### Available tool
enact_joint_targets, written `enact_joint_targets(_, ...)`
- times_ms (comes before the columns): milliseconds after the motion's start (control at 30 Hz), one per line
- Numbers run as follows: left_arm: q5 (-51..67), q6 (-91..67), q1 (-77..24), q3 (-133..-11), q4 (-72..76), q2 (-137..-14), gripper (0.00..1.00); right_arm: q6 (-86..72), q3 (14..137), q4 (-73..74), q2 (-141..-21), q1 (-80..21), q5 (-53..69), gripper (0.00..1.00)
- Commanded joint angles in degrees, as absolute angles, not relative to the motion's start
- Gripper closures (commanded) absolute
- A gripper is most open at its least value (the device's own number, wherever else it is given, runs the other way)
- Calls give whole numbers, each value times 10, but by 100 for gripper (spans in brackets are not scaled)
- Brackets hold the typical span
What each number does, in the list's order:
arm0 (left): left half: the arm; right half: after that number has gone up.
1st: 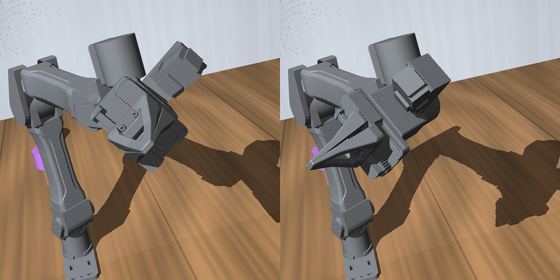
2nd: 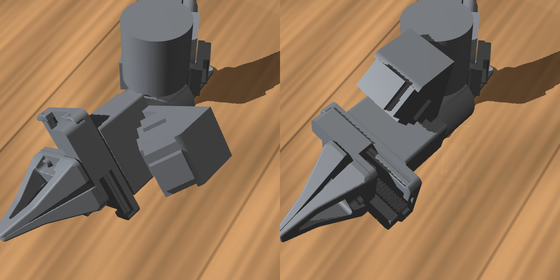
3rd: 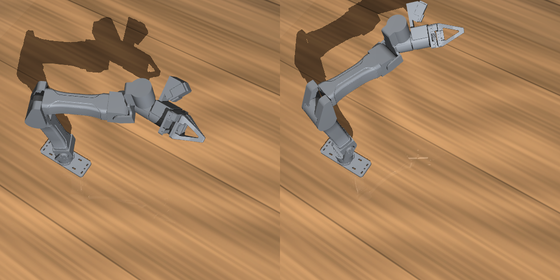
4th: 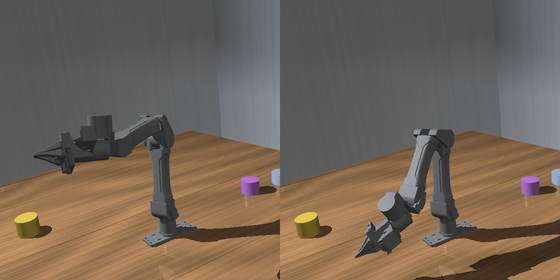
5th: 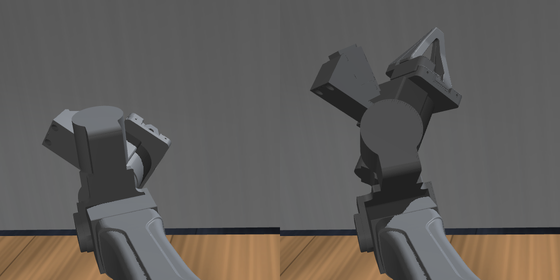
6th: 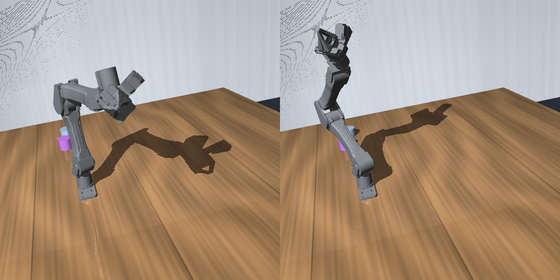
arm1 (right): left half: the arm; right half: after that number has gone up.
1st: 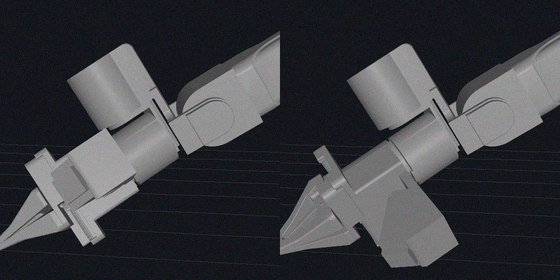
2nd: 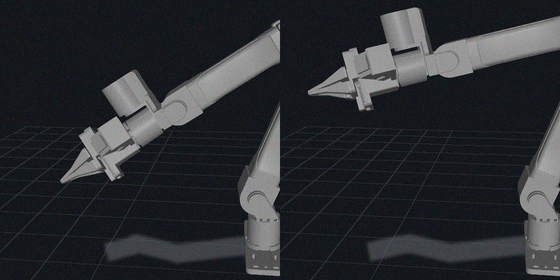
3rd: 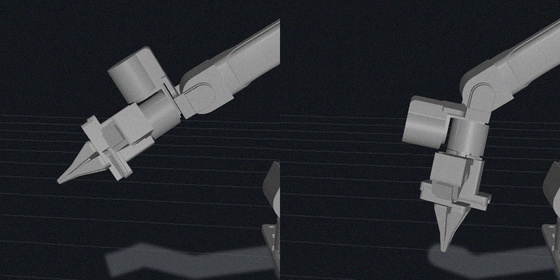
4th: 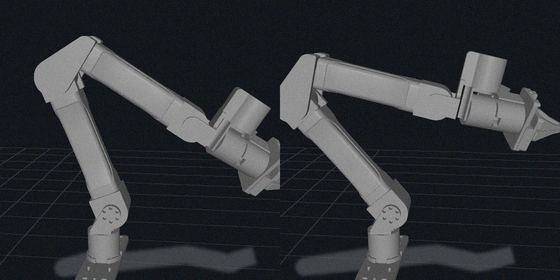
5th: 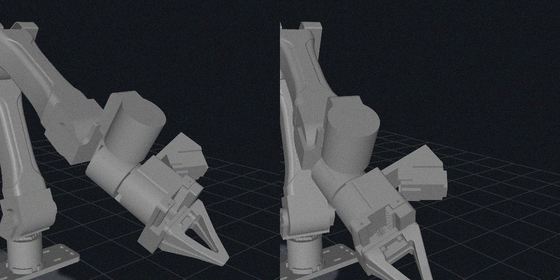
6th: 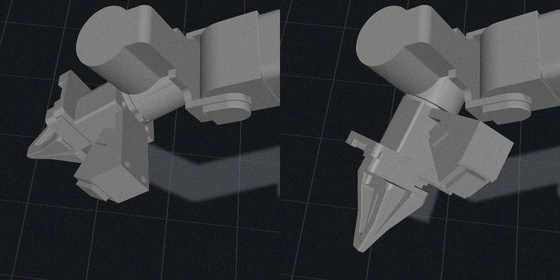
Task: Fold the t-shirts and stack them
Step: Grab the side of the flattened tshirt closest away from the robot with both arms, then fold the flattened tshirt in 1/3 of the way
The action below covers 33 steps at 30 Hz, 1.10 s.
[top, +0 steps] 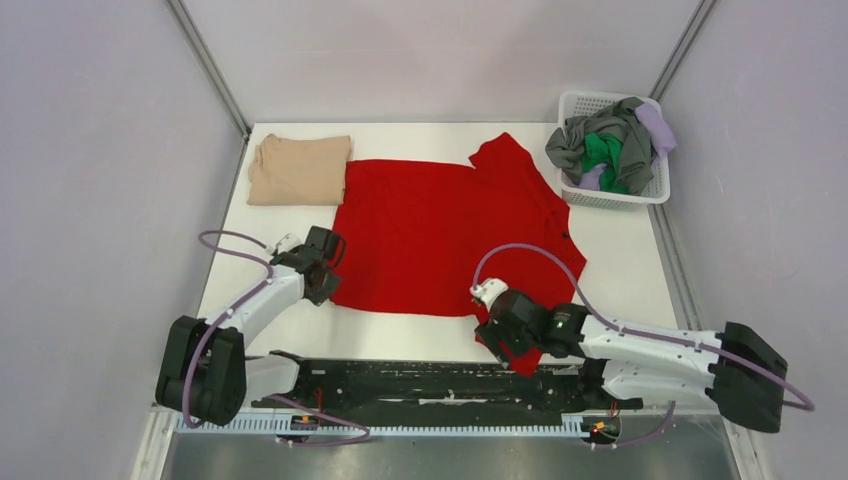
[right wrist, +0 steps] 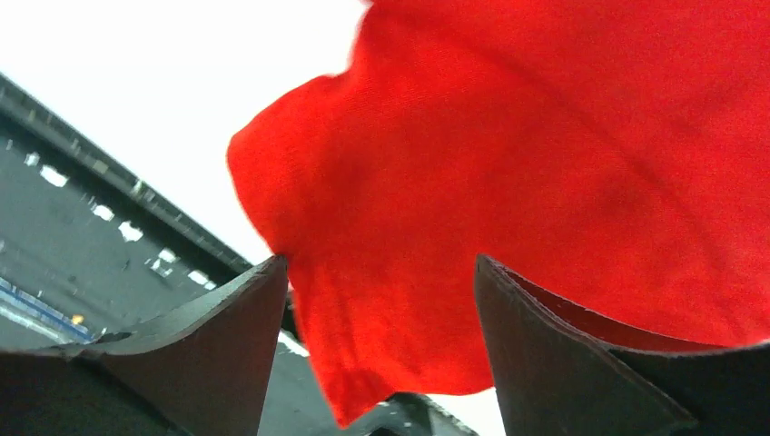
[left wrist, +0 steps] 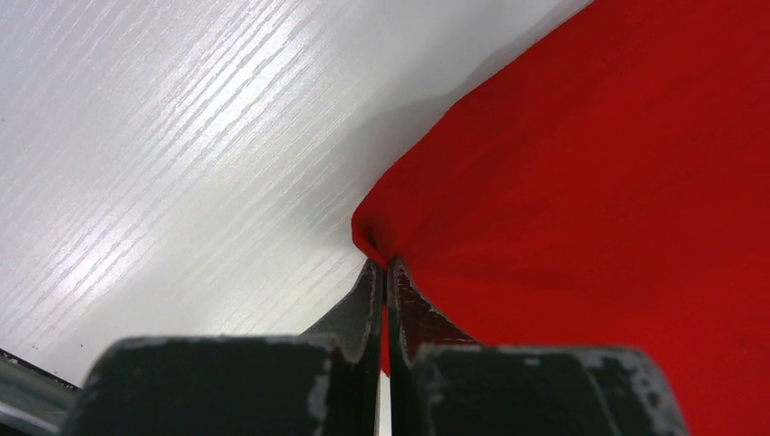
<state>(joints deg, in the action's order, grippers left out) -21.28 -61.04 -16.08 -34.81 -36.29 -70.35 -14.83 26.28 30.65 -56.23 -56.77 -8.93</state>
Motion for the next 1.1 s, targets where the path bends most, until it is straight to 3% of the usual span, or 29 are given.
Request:
enact_joint_targets(0,-221,-592,-157,-342,-359,-683,98,-213,261,309,-619,-656,-126,24)
enact_joint_targets(100,-225,-593,-157,-335,-363,-673,98,-238,265,322,-656,-684,-171,33)
enact_joint_targets(167,-225,-594,-157,-330,-366,-664,98,-259,265,333,-663,-690,-193,44)
enact_joint_targets(367,-219,-604,-157,-320,-401,-629,98,-280,253,358,-624,-702,-157,99)
enact_joint_targets(700,-198,-657,-158,-265,-535,-423,98,-296,296,440,-582,-773,-93,100)
enact_joint_targets(1067,-164,-641,-158,-301,-492,-413,98,-287,368,482,-594,-751,-266,100)
